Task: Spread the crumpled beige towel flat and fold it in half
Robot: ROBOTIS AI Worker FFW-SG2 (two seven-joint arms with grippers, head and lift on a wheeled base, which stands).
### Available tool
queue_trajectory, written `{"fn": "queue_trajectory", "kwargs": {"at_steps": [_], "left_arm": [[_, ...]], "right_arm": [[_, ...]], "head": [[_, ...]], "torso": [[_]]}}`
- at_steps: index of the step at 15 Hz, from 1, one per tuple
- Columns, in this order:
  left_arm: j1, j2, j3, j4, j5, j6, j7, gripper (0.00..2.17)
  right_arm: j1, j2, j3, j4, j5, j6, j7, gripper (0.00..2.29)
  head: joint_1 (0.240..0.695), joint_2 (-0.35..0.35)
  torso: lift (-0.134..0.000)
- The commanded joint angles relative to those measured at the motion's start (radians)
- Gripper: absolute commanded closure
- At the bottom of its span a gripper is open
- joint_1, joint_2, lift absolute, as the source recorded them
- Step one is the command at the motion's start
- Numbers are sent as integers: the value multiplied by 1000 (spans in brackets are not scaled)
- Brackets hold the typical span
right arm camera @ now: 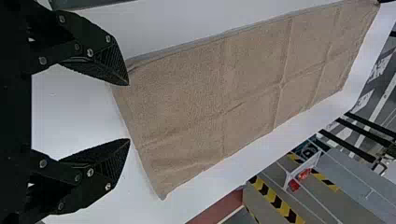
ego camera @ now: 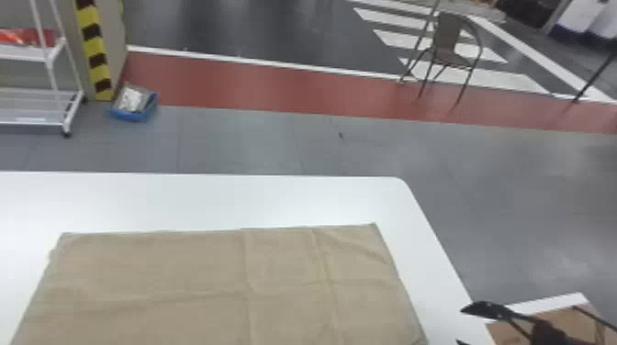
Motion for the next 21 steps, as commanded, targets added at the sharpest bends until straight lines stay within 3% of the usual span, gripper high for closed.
{"fn": "queue_trajectory", "kwargs": {"at_steps": [1,8,11,21], "left_arm": [[0,1,0,2,0,-3,-1,1362],[53,-3,35,-86,38,-15,-22,1436],[62,-3,39,-106,52,-15,-25,1436],[62,1,41,-104,61,-15,-25,1436]], "right_arm": [[-1,0,-1,0,0,0,0,535],[-15,1,-1,-12,28,12,-12,535],[-18,6,16,-17,110,58,-48,535],[-84,1,159,-6,219,294,-66,596]], "head": [[695,-312],[695,-319],[695,-319],[695,-296]], "torso": [[0],[0],[0],[0]]}}
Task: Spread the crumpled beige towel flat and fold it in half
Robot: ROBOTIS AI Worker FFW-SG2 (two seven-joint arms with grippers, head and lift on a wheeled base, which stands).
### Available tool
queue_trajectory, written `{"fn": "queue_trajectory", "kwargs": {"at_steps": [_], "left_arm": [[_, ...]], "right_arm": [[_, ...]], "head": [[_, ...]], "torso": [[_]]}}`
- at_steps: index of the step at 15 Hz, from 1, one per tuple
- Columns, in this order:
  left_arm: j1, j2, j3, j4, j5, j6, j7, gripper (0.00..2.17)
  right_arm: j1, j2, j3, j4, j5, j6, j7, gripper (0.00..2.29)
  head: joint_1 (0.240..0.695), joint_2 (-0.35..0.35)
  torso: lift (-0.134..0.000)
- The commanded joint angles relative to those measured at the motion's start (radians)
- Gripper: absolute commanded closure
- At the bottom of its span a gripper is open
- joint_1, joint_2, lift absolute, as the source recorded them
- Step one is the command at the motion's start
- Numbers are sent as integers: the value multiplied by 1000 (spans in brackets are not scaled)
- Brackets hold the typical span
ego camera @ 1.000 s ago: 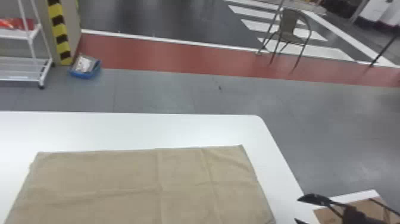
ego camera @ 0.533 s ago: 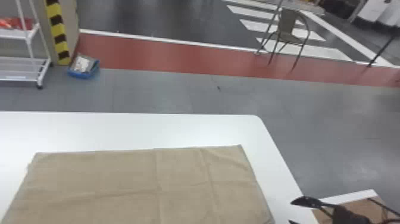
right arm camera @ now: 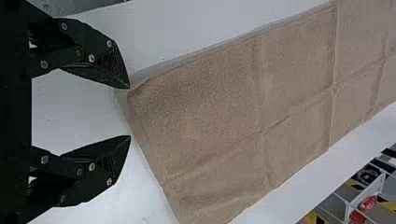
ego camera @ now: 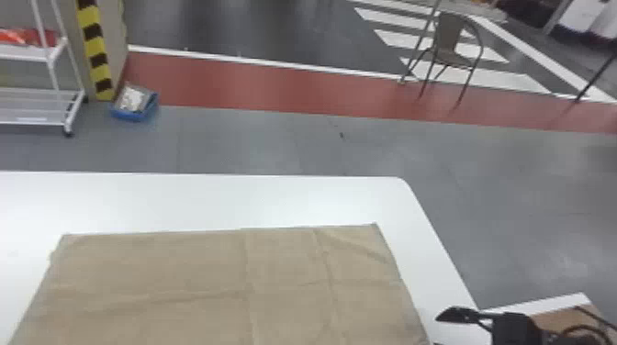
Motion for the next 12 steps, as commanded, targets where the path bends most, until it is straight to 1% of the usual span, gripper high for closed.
{"fn": "queue_trajectory", "kwargs": {"at_steps": [1,5,10,12], "left_arm": [[0,3,1,6,5,-2,0,1440],[-5,3,1,12,4,-2,2,1436],[-11,1,-1,20,1,-2,0,1440],[-11,1,-1,20,1,-2,0,1440]], "right_arm": [[-7,-3,21,6,18,22,1,647],[-8,-9,35,14,35,38,9,647],[-24,-14,42,29,43,50,1,653],[-39,-14,59,35,50,75,-1,873]], "head": [[695,-291],[695,-281],[695,-291],[695,-290]], "torso": [[0],[0],[0],[0]]}}
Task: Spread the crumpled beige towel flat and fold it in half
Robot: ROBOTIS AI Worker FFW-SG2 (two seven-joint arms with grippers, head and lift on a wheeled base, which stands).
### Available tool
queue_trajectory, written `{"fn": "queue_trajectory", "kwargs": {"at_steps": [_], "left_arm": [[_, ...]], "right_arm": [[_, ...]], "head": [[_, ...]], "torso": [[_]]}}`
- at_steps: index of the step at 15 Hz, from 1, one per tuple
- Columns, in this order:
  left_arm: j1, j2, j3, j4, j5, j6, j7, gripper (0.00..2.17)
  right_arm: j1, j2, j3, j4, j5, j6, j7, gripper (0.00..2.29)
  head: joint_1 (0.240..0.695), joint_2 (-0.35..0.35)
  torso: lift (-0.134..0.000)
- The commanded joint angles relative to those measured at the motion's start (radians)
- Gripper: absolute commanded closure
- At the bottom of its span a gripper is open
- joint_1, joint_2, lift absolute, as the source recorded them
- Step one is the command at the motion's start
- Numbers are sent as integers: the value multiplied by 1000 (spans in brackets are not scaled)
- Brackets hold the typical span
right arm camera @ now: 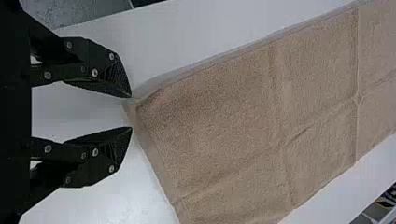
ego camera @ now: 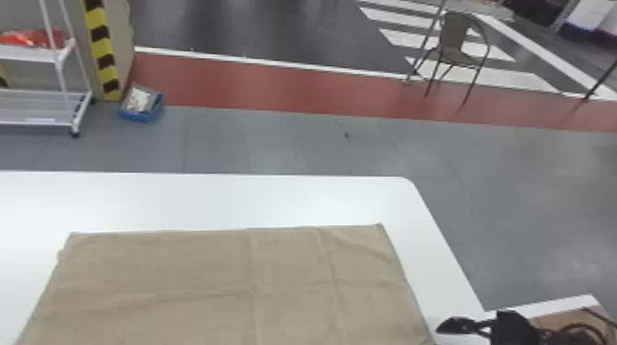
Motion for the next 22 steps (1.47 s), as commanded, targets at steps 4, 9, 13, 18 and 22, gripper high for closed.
{"fn": "queue_trajectory", "kwargs": {"at_steps": [4,9,13,18,22], "left_arm": [[0,0,0,0,-3,2,0,1440],[0,-1,0,0,0,2,1,1561],[0,-5,0,-3,-4,5,1,1561],[-8,-5,0,3,-4,5,1,1561],[-11,-3,-1,12,-6,5,3,1565]], "right_arm": [[-31,0,30,14,22,59,-8,876],[-28,-1,17,0,-1,68,21,876],[-7,6,-9,-49,-70,135,75,684],[-13,3,25,-32,-58,163,87,687],[-30,6,62,-21,-47,175,76,694]], "head": [[695,-280],[695,-283],[695,-280],[695,-290],[695,-270]], "torso": [[0],[0],[0],[0],[0]]}}
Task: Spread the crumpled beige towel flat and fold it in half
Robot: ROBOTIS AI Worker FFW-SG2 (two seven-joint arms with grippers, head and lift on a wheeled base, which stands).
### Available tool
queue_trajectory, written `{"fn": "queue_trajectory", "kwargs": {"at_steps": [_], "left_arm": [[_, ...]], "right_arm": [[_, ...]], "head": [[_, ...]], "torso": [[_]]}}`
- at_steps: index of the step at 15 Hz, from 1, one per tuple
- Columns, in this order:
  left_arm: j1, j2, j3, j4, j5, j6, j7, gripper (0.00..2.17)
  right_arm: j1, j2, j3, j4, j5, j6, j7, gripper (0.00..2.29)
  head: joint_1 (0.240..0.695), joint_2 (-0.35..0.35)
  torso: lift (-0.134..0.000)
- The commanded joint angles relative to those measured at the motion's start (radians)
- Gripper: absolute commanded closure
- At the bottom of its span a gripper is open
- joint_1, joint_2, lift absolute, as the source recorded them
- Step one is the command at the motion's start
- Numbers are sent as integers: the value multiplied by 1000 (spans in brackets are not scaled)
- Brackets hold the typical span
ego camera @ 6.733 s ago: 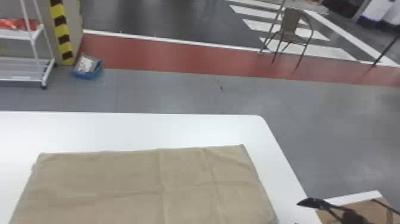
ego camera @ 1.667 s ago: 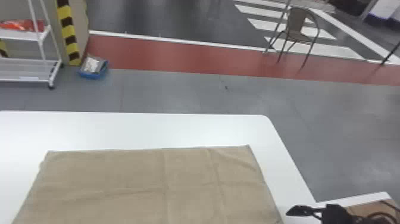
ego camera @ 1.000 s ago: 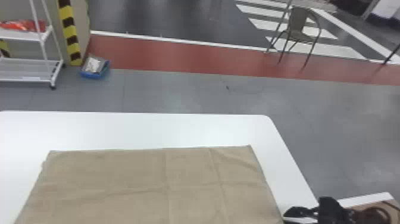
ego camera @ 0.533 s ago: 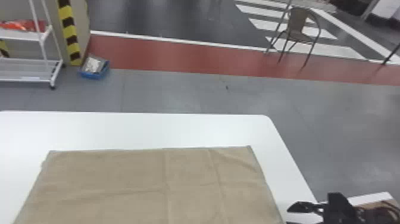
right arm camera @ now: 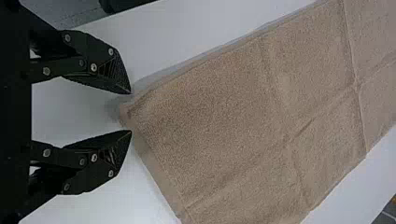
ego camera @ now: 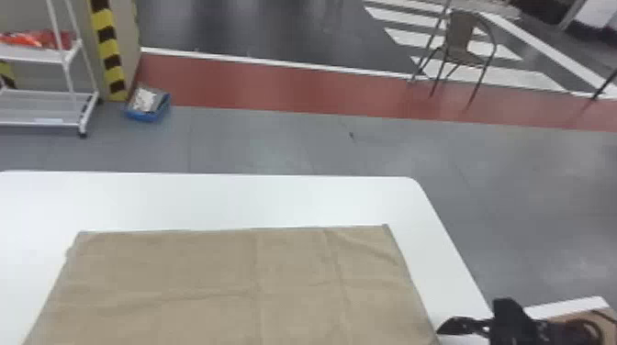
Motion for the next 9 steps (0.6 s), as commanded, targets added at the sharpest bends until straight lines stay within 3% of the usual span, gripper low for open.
{"fn": "queue_trajectory", "kwargs": {"at_steps": [1,4,5,6,7,8,9], "left_arm": [[-2,2,0,1,3,-3,0,1565],[0,4,0,5,6,-6,6,1561],[1,4,0,5,8,-12,9,1467],[1,5,1,5,9,-15,6,1048],[0,5,1,2,11,-6,2,326],[0,5,1,-2,9,6,0,-2],[-2,4,5,-9,8,21,-3,-2]], "right_arm": [[-11,3,11,5,10,8,-2,694],[-12,1,1,4,1,8,9,694],[-12,-1,-12,2,-19,8,26,694],[-12,-1,-26,-2,-38,8,44,694],[-11,-1,-40,-8,-45,11,50,691],[-11,1,-52,-13,-59,11,55,559],[-8,1,-74,-18,-88,11,60,299]], "head": [[695,-262],[695,-254],[695,-254],[695,-253],[695,-256],[695,-259],[695,-261]], "torso": [[0],[0],[0],[0],[0],[0],[0]]}}
